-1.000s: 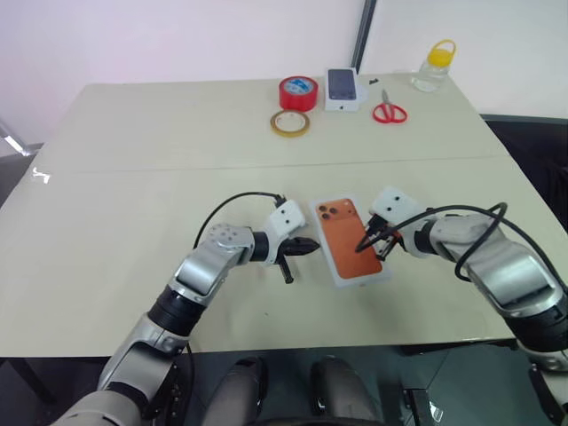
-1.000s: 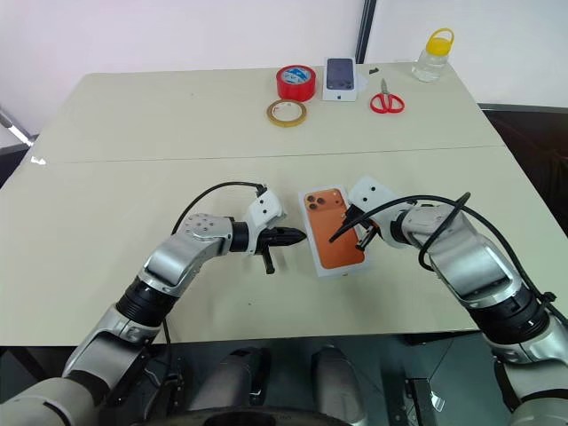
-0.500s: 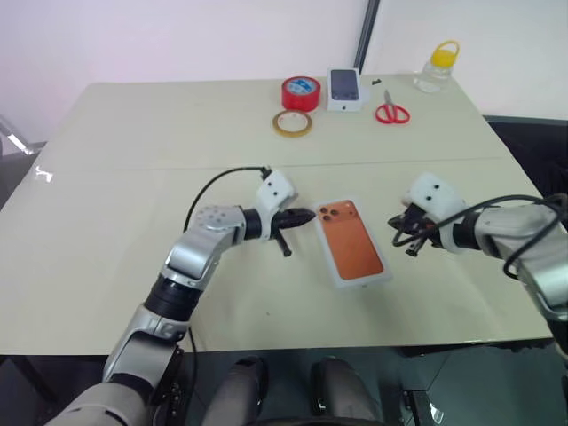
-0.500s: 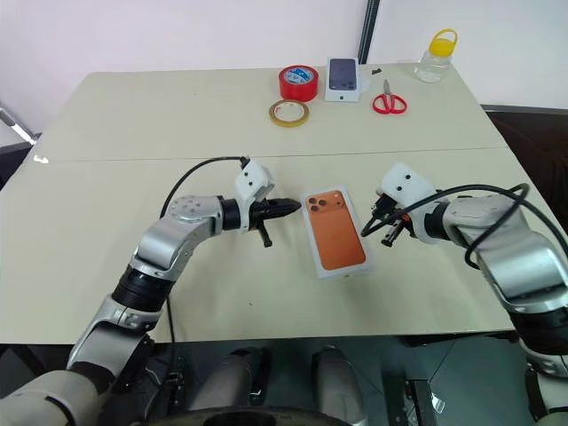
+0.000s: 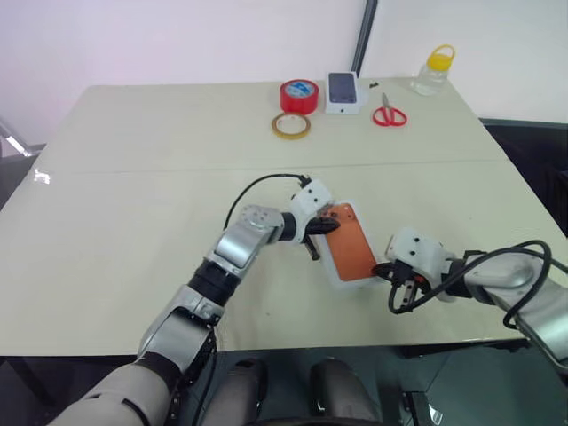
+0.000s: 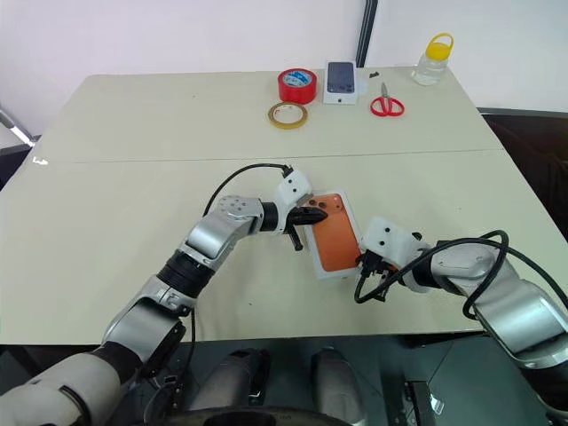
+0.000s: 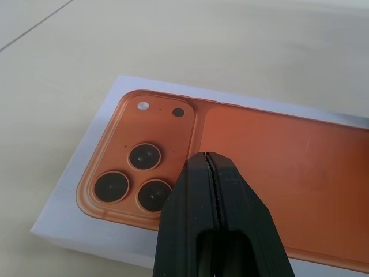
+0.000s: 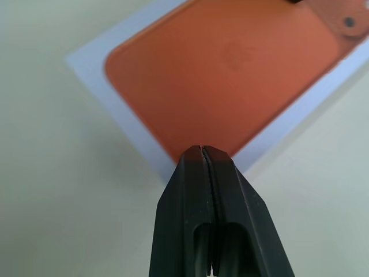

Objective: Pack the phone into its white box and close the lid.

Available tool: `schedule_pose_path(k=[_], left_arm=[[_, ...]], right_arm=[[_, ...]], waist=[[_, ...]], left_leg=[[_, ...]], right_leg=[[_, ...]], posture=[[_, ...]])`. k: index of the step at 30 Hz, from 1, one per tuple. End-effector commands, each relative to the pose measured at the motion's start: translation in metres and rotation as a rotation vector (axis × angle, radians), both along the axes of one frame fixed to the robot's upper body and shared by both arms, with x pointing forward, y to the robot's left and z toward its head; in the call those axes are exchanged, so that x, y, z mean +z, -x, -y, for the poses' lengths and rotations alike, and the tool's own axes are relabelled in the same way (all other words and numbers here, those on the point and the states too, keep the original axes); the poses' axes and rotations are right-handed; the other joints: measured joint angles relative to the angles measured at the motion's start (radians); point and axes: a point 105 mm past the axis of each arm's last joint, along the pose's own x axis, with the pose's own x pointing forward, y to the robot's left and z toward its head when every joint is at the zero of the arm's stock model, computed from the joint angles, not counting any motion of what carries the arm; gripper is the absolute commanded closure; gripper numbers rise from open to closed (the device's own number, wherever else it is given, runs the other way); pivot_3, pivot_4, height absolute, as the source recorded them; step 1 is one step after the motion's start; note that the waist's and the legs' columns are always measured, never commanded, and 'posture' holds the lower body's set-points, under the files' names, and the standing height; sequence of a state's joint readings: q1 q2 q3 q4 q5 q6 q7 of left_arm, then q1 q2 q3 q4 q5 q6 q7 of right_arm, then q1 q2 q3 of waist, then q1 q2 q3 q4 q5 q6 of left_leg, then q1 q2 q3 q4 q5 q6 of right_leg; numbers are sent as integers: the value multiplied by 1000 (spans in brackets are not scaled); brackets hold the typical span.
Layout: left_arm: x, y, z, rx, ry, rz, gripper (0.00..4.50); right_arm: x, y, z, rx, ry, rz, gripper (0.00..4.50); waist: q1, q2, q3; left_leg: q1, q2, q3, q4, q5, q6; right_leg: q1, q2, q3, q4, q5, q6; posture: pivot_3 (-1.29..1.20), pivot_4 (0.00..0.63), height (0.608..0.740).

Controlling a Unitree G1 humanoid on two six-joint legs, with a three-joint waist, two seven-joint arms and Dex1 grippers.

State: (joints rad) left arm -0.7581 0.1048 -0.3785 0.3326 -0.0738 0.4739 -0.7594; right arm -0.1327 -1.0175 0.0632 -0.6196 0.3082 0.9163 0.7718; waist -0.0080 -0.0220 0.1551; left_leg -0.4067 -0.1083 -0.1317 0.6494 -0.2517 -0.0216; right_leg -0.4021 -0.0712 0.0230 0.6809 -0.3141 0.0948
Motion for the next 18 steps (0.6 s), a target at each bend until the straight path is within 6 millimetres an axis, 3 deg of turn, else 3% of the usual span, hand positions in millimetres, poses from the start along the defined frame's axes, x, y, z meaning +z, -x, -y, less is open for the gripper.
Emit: schedule_pose_path(k=[1,4,8,13,18], left_arm=[[19,-13,-6,80,94,62,4500],[52,-33,-30,215,221,134,4500],[76,-48,-85,383,282,208,4500],[72,-41,-157,533,231,255,4500],[54,-18,-226,699,204,234,4500]], right_arm=[[11,-17,11,-87,-37,79,4475],[40,-38,18,-132,-117,229,4475],[62,-61,35,-207,-215,314,4475],[80,-82,45,-231,-381,337,4475],[75,-91,42,-194,-421,315,4475]], waist=[[0,0,0],[-5,0,1],[-8,0,1],[-5,1,1],[-3,1,1]], left_leg=[[0,0,0,0,0,0],[-1,0,0,0,0,0],[-2,0,0,-1,1,-1],[-1,0,1,-2,1,-1],[-2,0,1,-2,1,-1]], right_leg=[[0,0,0,0,0,0],[-3,0,0,1,0,0],[-5,1,1,2,0,0],[-5,1,1,2,0,0],[-5,0,1,1,0,0]], posture=[[0,150,740],[0,150,740],[0,150,740],[0,150,740],[0,150,740]])
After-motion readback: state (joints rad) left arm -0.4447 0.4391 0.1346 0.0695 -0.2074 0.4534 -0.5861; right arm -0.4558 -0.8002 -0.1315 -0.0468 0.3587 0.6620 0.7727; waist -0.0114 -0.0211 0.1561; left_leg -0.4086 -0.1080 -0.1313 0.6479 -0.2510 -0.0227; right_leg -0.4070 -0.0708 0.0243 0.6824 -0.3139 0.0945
